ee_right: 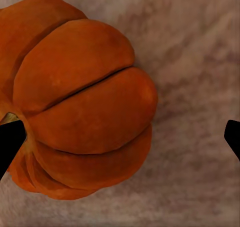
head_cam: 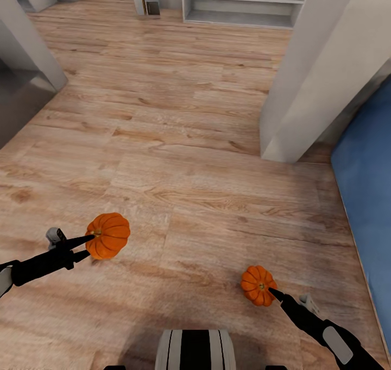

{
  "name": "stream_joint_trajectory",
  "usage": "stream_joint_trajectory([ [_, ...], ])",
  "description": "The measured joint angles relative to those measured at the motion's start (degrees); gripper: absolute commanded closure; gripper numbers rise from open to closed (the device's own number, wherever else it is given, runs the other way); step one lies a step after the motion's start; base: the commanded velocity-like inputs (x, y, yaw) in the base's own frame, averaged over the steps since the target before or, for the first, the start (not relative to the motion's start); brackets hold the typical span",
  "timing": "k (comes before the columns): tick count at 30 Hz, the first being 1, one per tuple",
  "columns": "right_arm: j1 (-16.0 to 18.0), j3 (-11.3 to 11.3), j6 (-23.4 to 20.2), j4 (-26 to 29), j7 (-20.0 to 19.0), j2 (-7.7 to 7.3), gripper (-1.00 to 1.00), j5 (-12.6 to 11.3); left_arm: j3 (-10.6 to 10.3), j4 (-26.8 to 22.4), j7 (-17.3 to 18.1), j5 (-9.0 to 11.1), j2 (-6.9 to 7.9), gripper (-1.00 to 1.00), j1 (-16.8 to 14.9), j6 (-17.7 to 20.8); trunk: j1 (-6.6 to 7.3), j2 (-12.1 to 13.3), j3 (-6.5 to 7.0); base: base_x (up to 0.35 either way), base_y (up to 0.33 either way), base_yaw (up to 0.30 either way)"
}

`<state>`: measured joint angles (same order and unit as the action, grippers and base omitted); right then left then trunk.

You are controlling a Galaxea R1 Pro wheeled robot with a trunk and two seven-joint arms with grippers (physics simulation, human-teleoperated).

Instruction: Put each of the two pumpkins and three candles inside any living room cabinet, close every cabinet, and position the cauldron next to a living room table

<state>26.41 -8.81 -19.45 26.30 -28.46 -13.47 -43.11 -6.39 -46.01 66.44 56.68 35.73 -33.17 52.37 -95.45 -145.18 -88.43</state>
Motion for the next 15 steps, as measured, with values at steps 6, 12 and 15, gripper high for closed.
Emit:
stream_joint_trajectory([
  [6, -0.01, 0.01, 0.02, -0.03, 0.0, 0.0, -1.0, 0.0, -0.06, -0.01, -0.05, -0.12, 0.03, 1.0, 0.01, 0.01, 0.02, 0.0, 0.0, 0.065, 0.039, 0.0],
  [12, 0.0, 0.0, 0.02, -0.03, 0.0, 0.03, -1.0, 1.29, -0.06, 0.0, -0.03, -0.07, 0.0, 1.0, 0.0, 0.07, 0.0, 0.0, 0.0, 0.031, 0.02, 0.0],
  [15, 0.01, 0.0, 0.02, -0.03, 0.02, 0.07, -1.0, 1.68, -0.06, 0.0, -0.02, -0.05, 0.0, 1.0, 0.0, 0.08, 0.0, 0.0, 0.0, 0.023, 0.011, 0.0],
])
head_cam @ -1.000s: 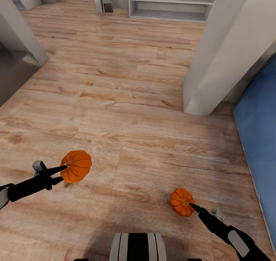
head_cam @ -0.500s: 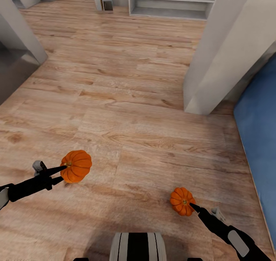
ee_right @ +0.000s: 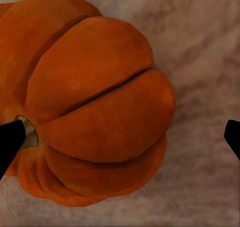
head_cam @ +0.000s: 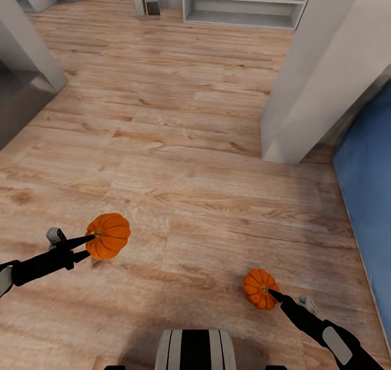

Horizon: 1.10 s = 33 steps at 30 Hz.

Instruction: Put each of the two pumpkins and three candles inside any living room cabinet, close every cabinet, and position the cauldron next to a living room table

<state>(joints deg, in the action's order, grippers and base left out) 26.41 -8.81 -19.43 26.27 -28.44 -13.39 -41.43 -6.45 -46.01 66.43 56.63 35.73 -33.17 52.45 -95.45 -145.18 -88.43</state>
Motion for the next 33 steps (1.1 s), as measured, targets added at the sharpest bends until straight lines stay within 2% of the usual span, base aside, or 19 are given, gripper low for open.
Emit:
stream_joint_trajectory([
  [21, 0.02, -0.03, -0.04, 0.02, 0.04, 0.01, -1.0, 0.06, -0.26, 0.07, -0.04, -0.06, -0.02, 1.0, 0.03, -0.08, 0.0, 0.0, 0.0, 0.056, 0.035, 0.0],
  [25, 0.03, 0.05, -0.41, 0.14, 0.02, -0.02, -1.0, -0.84, -0.24, 0.06, -0.02, -0.03, 0.0, 1.0, 0.08, -0.05, 0.02, -0.01, 0.0, 0.063, 0.015, 0.0],
  [33, 1.47, -0.12, -0.46, -0.21, 0.08, 0.0, -1.0, -1.19, -0.25, 0.04, -0.03, -0.07, -0.01, 1.0, 0.03, -0.08, 0.02, -0.01, 0.01, 0.011, 0.019, 0.0],
])
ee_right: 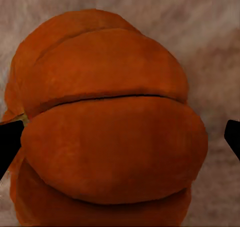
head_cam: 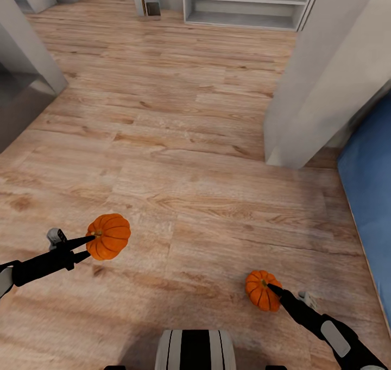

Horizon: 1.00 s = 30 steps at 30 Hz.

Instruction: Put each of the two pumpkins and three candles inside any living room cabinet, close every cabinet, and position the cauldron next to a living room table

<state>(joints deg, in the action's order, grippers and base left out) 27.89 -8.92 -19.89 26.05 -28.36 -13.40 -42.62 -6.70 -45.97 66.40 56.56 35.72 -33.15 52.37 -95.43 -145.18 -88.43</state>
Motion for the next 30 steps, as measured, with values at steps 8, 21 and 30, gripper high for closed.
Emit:
stream_joint_trajectory([
  [8, 0.1, 0.02, 0.57, -0.14, -0.57, 0.02, -1.0, 0.08, 0.0, -0.04, -0.02, 0.02, 0.0, 1.0, 0.01, -0.01, 0.0, 0.0, 0.0, 0.015, 0.031, 0.0],
  [21, 0.19, -0.08, 1.78, -1.29, -1.85, 0.01, 1.0, 0.32, 0.0, 0.02, 0.01, 0.01, 0.0, 1.0, -0.01, -0.02, 0.0, 0.0, 0.0, 0.0, 0.0, 0.0],
  [30, 0.18, -0.07, 1.78, -1.3, -1.87, 0.01, 1.0, 0.32, 0.0, 0.0, 0.01, 0.0, -0.01, 1.0, -0.01, -0.02, 0.0, 0.0, 0.0, 0.0, 0.0, 0.0],
])
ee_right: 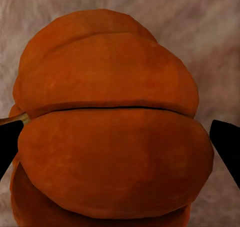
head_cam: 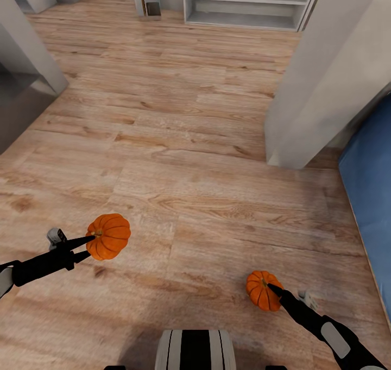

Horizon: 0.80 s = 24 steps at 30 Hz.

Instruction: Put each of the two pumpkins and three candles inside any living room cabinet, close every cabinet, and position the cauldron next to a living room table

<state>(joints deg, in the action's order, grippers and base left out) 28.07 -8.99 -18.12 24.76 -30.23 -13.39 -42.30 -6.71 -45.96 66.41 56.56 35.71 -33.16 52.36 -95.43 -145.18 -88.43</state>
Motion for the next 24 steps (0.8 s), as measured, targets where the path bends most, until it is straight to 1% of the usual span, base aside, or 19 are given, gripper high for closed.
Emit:
stream_joint_trajectory([
  [15, -0.01, 0.02, -0.01, 0.01, 0.01, -0.01, 1.0, -0.02, 0.0, -0.02, 0.03, 0.1, 0.0, 1.0, 0.0, 0.02, 0.0, 0.0, 0.0, 0.0, 0.0, 0.0],
  [18, -0.02, 0.36, -0.04, -0.04, 1.52, 0.04, 1.0, 0.17, -0.01, -0.01, 0.04, 0.2, -0.02, 1.0, -0.03, 0.11, 0.08, 0.04, 0.66, 0.0, 0.0, 0.0],
  [21, -0.02, 0.36, -0.04, -0.04, 1.54, 0.03, 1.0, 0.16, -0.02, 0.02, 0.03, 0.06, -0.01, 1.0, -0.02, 0.02, 0.07, 0.04, 0.66, 0.0, 0.0, 0.0],
  [22, -0.03, 0.42, 0.01, -0.06, 2.06, 0.02, 1.0, 0.33, -0.02, -0.01, 0.03, 0.07, -0.01, 1.0, -0.02, 0.06, 0.1, 0.06, 0.88, 0.0, 0.0, 0.0],
  [23, -0.05, 0.21, 0.29, -0.16, 2.14, 0.0, 1.0, 1.07, 0.01, -0.03, 0.03, 0.22, -0.01, 1.0, 0.0, 0.16, 0.12, 0.07, 1.09, 0.0, 0.0, 0.0],
  [24, -0.04, 0.22, 0.24, -0.14, 2.12, 0.01, 1.0, 0.95, 0.0, -0.04, 0.03, 0.16, -0.01, 1.0, -0.01, 0.12, 0.14, 0.08, 1.32, 0.0, 0.0, 0.0],
])
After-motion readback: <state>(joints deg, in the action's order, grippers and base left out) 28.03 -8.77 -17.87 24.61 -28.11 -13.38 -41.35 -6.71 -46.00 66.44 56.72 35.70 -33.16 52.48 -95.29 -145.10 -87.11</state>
